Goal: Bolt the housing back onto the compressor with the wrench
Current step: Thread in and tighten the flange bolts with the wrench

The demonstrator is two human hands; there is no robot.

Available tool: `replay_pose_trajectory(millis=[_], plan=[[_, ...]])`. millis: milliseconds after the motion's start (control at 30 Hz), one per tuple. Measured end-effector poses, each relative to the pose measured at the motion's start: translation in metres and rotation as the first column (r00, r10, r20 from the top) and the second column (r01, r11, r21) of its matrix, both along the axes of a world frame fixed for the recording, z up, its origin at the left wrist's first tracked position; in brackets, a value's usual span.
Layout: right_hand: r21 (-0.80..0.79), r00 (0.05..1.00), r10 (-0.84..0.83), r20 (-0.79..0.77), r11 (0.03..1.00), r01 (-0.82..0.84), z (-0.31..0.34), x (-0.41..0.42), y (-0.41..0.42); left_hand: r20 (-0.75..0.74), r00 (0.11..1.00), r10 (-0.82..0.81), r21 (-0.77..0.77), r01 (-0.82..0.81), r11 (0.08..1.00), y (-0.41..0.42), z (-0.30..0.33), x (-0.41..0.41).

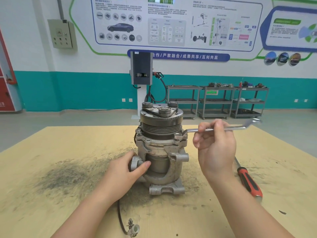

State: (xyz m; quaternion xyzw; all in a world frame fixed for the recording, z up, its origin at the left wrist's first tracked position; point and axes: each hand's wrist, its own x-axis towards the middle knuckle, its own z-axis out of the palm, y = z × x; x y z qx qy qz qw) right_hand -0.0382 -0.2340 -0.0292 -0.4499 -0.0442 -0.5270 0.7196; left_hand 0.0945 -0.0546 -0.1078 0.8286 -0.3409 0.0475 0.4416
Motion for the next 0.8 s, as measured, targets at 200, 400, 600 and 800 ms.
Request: replay_pose_trajectory(millis=[200, 400, 600, 800], plan=[[-0.757, 0.852, -0.359, 0.381, 0.408, 0.51, -0.025, 0.002, 0.03, 0.009, 1.0, -0.014, -0.02, 0.014, 1.0, -0.001, 0.001, 0.0], [-0.708, 0.883, -0.326, 0.338, 0.53, 0.466, -0.016, -0.001, 0.034, 0.041, 0.999, -0.013, -0.035, 0.014, 0.999, -0.002, 0.0, -0.001], [-0.03, 0.998, 0.032, 0.055, 0.999, -0.031, 0.006, -0.012, 0.005, 0.003, 1.0, -0.013, -0.032, 0.013, 0.999, -0.001, 0.002, -0.003], [0.23, 0.941, 0.337, 0.017, 0.915, -0.332, 0.01, -0.005, -0.01, -0.017, 0.999, -0.027, -0.046, 0.026, 0.999, 0.0, 0.003, -0.006]])
